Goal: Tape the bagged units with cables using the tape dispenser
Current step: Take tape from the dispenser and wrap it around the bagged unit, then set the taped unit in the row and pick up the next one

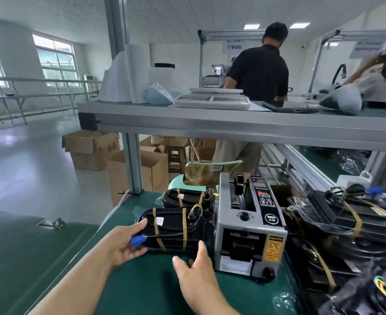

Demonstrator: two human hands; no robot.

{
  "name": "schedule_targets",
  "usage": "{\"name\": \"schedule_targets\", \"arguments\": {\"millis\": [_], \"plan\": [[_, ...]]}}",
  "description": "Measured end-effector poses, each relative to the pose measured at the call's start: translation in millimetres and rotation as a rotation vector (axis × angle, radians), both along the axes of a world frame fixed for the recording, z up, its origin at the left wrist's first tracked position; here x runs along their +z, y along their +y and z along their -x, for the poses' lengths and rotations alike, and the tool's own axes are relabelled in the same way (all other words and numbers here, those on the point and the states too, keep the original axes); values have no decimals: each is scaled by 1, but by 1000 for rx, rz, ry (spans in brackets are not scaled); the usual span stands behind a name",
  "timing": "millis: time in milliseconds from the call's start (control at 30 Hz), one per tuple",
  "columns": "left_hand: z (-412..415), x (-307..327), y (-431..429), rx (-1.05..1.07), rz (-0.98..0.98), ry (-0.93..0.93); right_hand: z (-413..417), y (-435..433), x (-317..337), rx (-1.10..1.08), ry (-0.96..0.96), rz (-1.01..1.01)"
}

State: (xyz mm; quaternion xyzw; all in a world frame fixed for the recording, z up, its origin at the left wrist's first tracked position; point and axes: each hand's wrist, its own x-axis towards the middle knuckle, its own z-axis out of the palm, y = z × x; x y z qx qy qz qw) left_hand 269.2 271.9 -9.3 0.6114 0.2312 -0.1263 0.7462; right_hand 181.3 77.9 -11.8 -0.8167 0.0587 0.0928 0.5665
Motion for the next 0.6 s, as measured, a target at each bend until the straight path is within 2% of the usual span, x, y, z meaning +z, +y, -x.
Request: {"name": "schedule_targets", "arguments": {"millis": [233,433,500,600], "plan": [[-29,4,15,-165,-76,105,-3,11,-8,-48,-35,12],[-38,5,-1,-273,-204,105,3,6,-10,-124,-28,-9],[-38,5,-6,-275,-291,113,3,4,-10,-126,-26,-11],[-42,0,-10,-171,-570,92,4,0,-9,-114,-18,-25]]}}
